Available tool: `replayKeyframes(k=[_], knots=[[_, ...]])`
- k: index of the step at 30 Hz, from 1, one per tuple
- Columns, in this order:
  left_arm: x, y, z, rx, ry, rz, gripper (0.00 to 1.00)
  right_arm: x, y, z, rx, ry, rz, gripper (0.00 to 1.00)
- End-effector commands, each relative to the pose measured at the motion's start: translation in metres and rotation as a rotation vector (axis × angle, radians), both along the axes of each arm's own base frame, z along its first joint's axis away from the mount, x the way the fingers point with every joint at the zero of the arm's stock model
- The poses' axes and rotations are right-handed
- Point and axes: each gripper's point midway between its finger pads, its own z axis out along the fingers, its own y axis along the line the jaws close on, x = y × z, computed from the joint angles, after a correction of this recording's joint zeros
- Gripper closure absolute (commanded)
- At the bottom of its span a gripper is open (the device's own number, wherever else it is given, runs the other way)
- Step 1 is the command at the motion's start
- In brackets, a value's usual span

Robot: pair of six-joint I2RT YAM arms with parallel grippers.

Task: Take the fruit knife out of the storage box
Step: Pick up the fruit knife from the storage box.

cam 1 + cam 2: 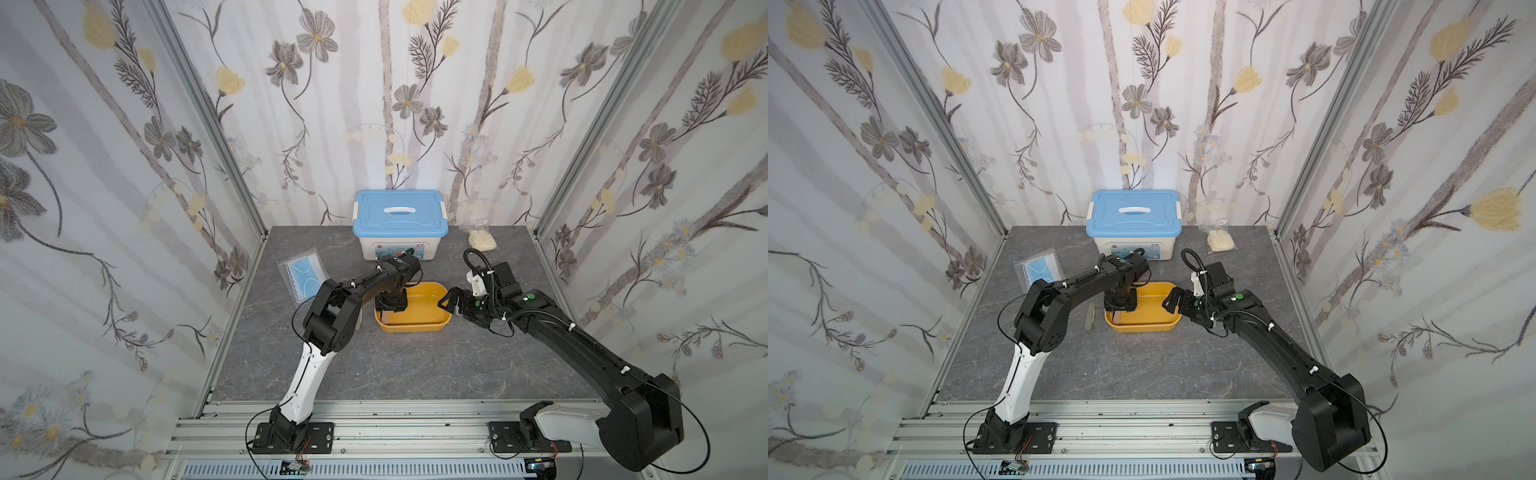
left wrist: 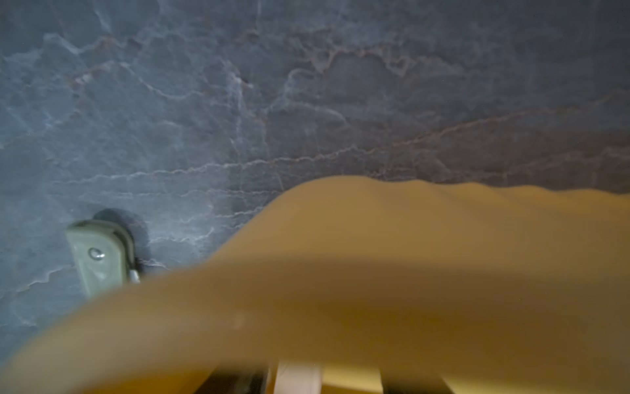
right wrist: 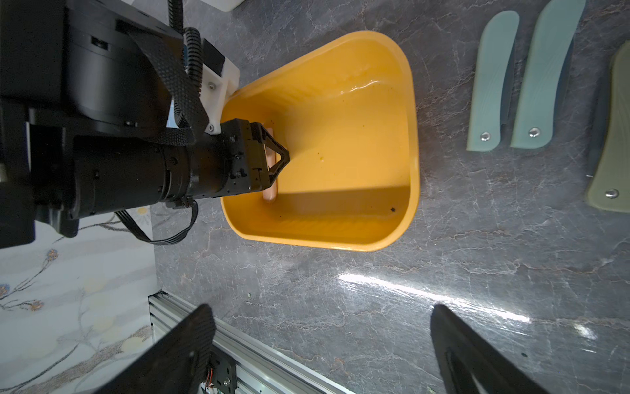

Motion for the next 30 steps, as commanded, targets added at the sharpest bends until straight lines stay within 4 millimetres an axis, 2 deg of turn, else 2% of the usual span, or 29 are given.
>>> replayKeyframes(k=[1, 9, 18, 30], knots=[[-0.005, -0.003, -0.011, -0.027, 0.034, -0.008, 0.48, 0.002, 0.002, 0.004, 0.018, -0.017, -0.001, 0.0], [-0.006, -0.01, -0.016, -0.061, 0.048, -0.03, 0.47, 0.005, 0.003, 0.003, 0.017, -0.013, -0.001, 0.0], [-0.007, -0.021, -0.005, -0.074, 0.033, -0.075, 0.47, 0.011, 0.004, 0.0, 0.012, -0.002, -0.001, 0.0], [-0.012, 0.0, 0.003, -0.038, 0.03, -0.125, 0.47, 0.014, 0.005, -0.004, 0.01, 0.003, -0.016, 0.0]])
